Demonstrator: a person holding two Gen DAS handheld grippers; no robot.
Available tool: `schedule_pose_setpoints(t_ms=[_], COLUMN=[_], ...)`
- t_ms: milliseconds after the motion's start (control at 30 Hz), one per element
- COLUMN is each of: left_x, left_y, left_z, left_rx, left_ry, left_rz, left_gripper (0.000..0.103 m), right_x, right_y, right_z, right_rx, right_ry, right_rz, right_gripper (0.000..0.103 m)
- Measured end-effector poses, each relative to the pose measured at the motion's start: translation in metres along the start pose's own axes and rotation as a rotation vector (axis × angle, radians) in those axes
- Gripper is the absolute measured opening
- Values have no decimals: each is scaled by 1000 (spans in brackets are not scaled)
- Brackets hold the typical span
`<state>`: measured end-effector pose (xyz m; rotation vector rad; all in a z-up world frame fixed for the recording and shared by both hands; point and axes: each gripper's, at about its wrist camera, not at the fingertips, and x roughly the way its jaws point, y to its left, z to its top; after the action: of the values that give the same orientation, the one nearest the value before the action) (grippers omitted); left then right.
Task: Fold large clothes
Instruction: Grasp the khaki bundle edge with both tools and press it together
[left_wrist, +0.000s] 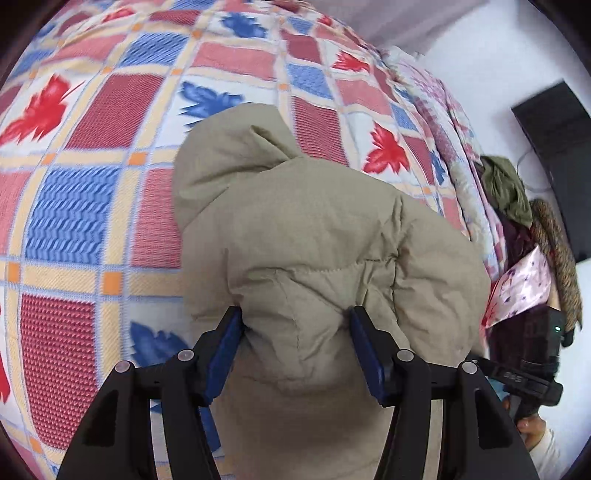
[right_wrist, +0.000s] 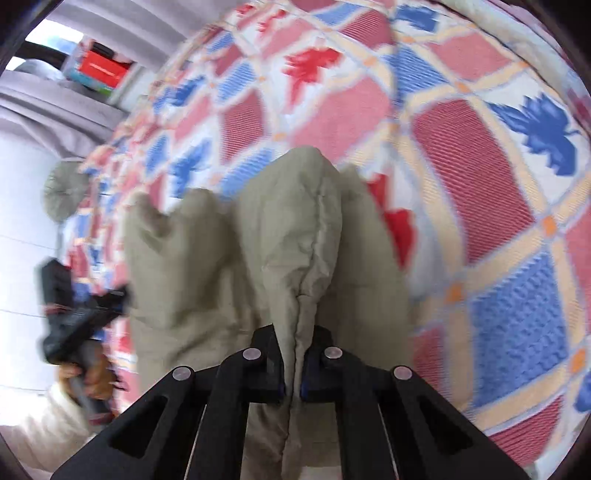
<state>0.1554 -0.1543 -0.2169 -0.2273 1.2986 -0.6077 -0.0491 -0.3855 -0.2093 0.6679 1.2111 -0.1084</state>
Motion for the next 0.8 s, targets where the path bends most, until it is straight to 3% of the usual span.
schedule_pose_setpoints(t_ms=[100, 200, 300, 433, 600, 800], left_x=[9, 10, 9, 10, 6, -32], left_y=[-21, -22, -19, -21, -25, -51], left_z=[0, -1, -1, -2, 1, 12], left_rx=[71, 89, 90, 102, 115, 243], left_ry=[-3, 4, 16, 21, 29, -101], left_rz=[69, 91, 97, 112, 145, 87], left_gripper=[66, 67, 67, 67, 66, 67], right_x=[18, -2, -37, -73, -60, -18], right_y=[-37, -43, -29, 8, 71, 81], right_z=[-8, -15, -21, -29, -44, -76], right_rx=[122, 188, 145, 48, -138, -203], right_ry=[51, -13, -93, -152, -35, 96], right_rz=[21, 47, 23, 93, 97, -31], right_gripper=[6, 9, 11, 11, 11, 11])
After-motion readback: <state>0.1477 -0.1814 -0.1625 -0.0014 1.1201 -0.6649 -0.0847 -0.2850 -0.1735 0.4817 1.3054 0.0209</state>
